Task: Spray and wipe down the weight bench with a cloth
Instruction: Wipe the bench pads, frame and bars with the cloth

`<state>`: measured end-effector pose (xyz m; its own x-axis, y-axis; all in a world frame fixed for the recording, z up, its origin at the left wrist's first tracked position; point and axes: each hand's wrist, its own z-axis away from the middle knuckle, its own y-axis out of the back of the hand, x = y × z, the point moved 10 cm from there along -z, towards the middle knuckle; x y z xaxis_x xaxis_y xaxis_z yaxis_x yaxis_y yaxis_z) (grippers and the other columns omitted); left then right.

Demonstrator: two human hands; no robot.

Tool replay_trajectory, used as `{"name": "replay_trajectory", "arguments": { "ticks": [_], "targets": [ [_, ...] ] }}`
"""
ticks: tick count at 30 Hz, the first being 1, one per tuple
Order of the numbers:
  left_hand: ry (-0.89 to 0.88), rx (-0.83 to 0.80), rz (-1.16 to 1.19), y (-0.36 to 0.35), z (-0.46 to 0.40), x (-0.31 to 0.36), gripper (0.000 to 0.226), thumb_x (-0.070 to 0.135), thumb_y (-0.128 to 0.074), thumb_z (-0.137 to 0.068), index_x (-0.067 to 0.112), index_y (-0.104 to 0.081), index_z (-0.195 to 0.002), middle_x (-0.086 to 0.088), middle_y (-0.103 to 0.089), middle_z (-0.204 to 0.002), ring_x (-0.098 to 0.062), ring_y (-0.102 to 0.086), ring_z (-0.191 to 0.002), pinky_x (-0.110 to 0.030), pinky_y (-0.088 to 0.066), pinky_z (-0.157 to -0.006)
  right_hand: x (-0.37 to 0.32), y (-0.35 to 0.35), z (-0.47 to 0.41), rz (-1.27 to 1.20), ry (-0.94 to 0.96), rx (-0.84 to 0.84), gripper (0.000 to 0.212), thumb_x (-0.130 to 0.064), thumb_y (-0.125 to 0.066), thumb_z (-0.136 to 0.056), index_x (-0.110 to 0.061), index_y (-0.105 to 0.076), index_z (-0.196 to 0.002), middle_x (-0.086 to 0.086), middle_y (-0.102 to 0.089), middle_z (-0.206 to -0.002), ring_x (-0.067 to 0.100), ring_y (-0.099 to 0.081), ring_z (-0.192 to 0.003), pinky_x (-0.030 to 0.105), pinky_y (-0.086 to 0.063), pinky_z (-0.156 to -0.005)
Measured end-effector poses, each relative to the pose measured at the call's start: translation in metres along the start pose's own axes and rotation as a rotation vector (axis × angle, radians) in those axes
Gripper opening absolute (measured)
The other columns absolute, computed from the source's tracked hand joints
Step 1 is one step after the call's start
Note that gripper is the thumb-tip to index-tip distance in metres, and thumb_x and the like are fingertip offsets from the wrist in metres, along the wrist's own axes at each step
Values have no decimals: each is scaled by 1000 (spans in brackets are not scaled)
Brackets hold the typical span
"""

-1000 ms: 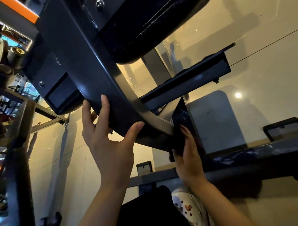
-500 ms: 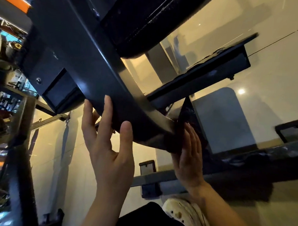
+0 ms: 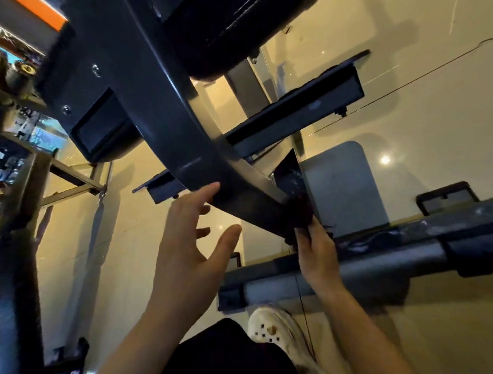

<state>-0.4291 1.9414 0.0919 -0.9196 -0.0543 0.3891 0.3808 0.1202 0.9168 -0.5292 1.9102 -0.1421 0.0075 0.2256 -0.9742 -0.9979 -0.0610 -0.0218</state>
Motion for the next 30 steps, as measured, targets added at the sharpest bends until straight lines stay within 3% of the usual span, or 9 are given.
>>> {"name": "replay_trajectory", "arguments": {
  "ticks": [3,6,9,13,17,19,22,26,30],
  "targets": [
    [41,-376,-51,-50,8,-14,56,42,-66,-81,66,-26,-112,49,-28,-115,12,-43,-108,-5,-41,-84,-33,0,23,-377,-44,-31,19,-22,-47,-100,-38,-54,-107,-16,-62,-99,9,-61,-104,24,-45,-92],
    [-25,-517,-86,-86,9,-21,68,28,-73,-84,60,-23,-118,32,-29,-125,9,-34,-112,-5,-31,-94,-60,15,43,-515,62,8,40,-23,-51,-96,-42,-41,-130,-28,-58,-115,-7,-54,-114,19,-48,-95],
    [-55,-515,35,-115,8,-27,44,18,-69,-87,42,-47,-116,24,-52,-116,0,-54,-108,-12,-42,-94,-57,40,56,-484,155,82,64,-8,-52,-97,-43,-23,-141,-53,-46,-114,-19,-51,-111,5,-45,-83],
    [-5,-544,242,-166,37,-45,30,12,-62,-91,40,-54,-96,17,-64,-96,9,-63,-92,-15,-51,-85,-25,62,71,-237,180,108,41,-4,-62,-90,-39,-54,-110,-32,-58,-108,-8,-55,-105,9,-46,-83],
    [50,-466,374,-201,64,-70,17,23,-60,-93,38,-54,-96,11,-65,-96,-4,-65,-88,-37,-55,-82,17,103,83,112,137,371,34,-15,-79,-76,-34,-54,-88,-8,-41,-111,-1,-50,-98,6,-46,-79],
    [43,-472,361,-211,71,-77,5,30,-54,-94,33,-56,-97,17,-60,-96,-1,-60,-90,-30,-54,-80,24,115,82,340,139,421,29,-31,-80,-71,-29,-54,-84,-8,-38,-109,10,-49,-97,13,-44,-77],
    [-32,-305,220,-211,51,-85,20,38,-49,-91,27,-60,-103,15,-57,-96,-1,-56,-89,-16,-46,-78,30,108,57,493,67,306,28,-40,-74,-74,-20,-59,-87,-6,-42,-107,18,-52,-93,17,-40,-72],
    [52,-60,66,-224,11,-111,24,22,-54,-95,19,-57,-119,-5,-58,-122,-28,-59,-107,-43,-53,-88,24,83,3,769,71,308,42,-29,-71,-86,-10,-59,-121,13,-49,-127,33,-51,-116,37,-46,-90],
    [-12,-102,-76,-249,46,-124,37,31,-48,-90,22,-50,-125,-8,-56,-126,-32,-59,-108,-44,-49,-88,56,-1,2,1053,377,-10,30,-19,-62,-87,-8,-67,-115,16,-65,-115,36,-62,-107,45,-48,-94]
  ]
}}
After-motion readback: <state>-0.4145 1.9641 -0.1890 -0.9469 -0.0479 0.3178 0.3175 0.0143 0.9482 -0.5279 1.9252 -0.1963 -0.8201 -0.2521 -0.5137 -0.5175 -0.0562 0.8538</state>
